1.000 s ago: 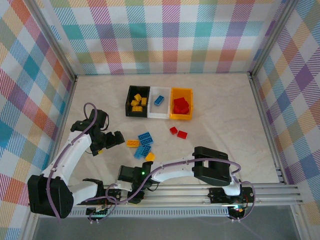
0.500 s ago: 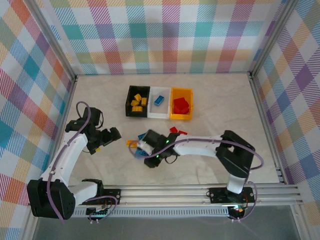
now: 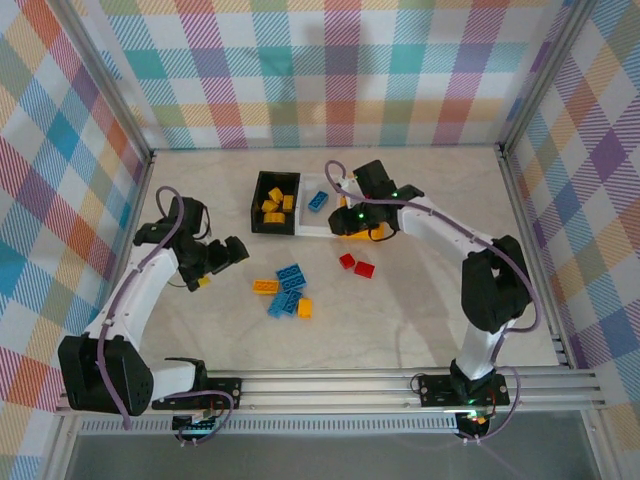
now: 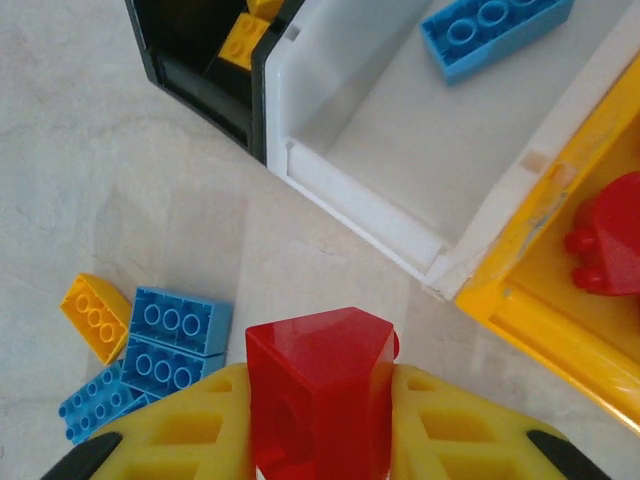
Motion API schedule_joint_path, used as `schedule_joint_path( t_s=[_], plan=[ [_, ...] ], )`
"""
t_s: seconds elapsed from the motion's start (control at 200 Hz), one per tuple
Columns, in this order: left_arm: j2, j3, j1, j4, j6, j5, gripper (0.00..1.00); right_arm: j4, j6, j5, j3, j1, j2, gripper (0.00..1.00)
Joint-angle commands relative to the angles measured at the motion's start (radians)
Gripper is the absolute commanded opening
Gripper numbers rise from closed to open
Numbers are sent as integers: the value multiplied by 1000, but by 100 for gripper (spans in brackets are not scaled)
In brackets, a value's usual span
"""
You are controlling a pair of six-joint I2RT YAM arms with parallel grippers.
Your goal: Sort the legos into containers by color
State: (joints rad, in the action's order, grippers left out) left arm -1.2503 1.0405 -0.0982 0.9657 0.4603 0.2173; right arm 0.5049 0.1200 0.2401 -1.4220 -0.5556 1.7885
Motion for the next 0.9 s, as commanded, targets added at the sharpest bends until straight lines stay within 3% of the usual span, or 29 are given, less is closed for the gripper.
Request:
schedule_joint_path(
  t_s=[0.0,0.11,0.365,0.515,0.625,0.895],
  plan=[
    [-7,-2,-23,1,11,13,100,77,34,48,19,-2,19,28],
    [-23,-13,-34,-21,13,29,100,67,80,13,-24,52,63,28],
    [-116,81,-104,16,-49,2,100,160,100,-103,-307,156,296,30],
    [-168,107,-143,30,-73,-18,100,225,82,-124,-412,176,385,49],
    [-205,98,-149,30,-80,-27,100,200,98,-113,-360,172,312,62],
    [-312,67,-172,-45,-104,-37,97,210,110,-87,-103,84,49,64]
  ],
)
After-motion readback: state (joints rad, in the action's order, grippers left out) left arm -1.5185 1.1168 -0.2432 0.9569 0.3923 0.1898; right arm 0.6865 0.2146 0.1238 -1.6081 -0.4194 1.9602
